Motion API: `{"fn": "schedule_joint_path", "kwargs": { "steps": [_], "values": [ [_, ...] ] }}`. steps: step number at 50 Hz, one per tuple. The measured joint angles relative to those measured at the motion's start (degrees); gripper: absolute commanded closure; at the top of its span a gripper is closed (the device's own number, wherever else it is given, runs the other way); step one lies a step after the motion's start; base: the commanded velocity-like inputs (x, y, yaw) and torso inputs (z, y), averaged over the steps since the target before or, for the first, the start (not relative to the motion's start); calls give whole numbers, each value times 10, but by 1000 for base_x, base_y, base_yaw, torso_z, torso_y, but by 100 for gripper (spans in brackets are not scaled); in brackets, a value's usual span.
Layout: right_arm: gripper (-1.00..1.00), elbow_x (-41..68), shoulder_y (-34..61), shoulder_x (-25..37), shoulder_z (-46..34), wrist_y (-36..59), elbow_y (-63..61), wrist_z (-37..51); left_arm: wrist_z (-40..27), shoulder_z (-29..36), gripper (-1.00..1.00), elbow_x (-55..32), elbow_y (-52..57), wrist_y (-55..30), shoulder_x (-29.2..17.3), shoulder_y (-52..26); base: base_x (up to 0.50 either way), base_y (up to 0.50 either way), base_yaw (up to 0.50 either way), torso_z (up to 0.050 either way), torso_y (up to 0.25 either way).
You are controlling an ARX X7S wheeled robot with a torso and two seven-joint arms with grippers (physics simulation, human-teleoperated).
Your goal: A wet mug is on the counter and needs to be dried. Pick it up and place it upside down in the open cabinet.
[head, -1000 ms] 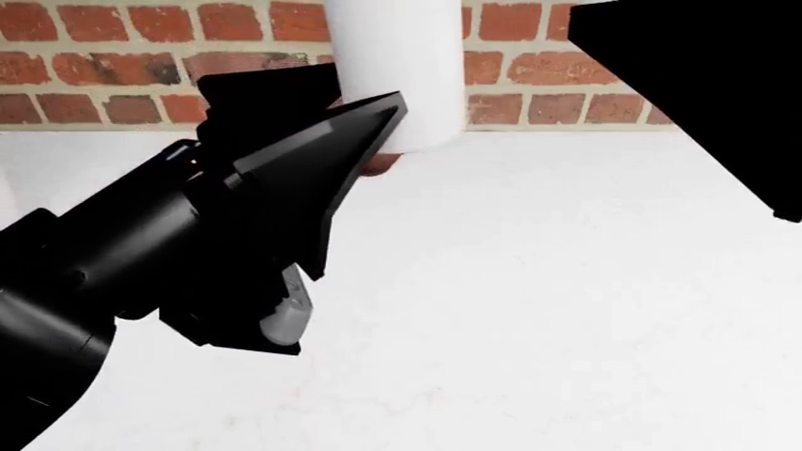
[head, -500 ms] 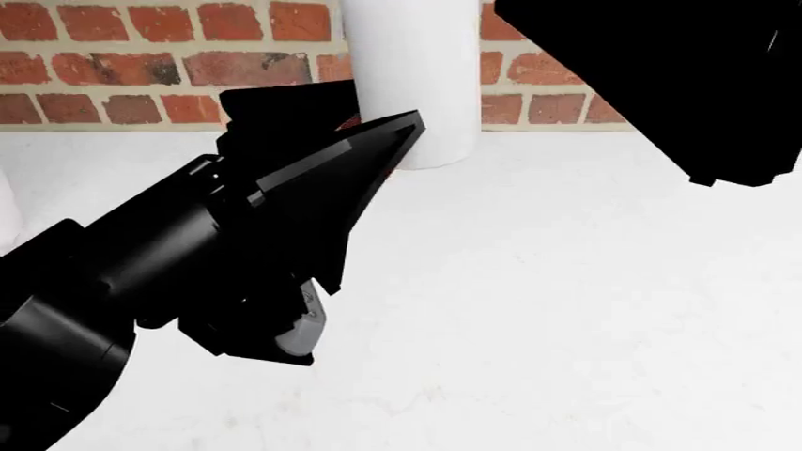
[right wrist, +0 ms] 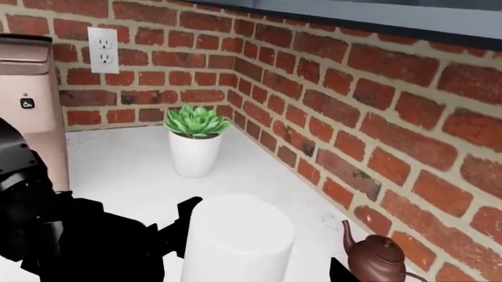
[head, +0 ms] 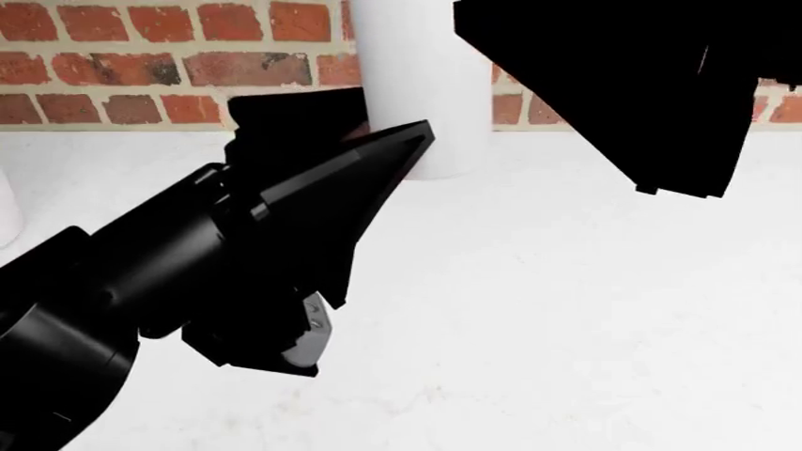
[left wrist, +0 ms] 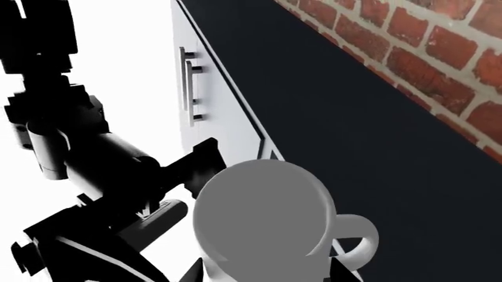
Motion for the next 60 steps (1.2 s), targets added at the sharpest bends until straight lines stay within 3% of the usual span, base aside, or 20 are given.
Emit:
{"fn": "schedule_joint_path", "kwargs": {
  "steps": [29, 30, 52, 53, 60],
  "values": [
    [-100, -35, -74, -20, 10, -31, -30, -47, 1, -10, 100, 21, 28, -10, 15, 26, 0, 0, 0, 0, 0],
    [100, -36, -78, -20, 10, -32, -31, -48, 1, -10, 100, 21, 29, -11, 15, 27, 0, 0, 0, 0, 0],
    [100, -45, -100, -17, 19, -51, -44, -51, 7, -15, 100, 24, 29, -25, 22, 46, 0, 0, 0, 0, 0],
    [100, -44, -98, -17, 18, -51, -45, -49, 7, -16, -100, 25, 29, -27, 22, 47, 0, 0, 0, 0, 0],
    [100, -32, -70, -10, 12, -47, -41, -31, -2, -28, -100, 30, 23, -35, 24, 55, 0, 0, 0, 0, 0]
  ]
}}
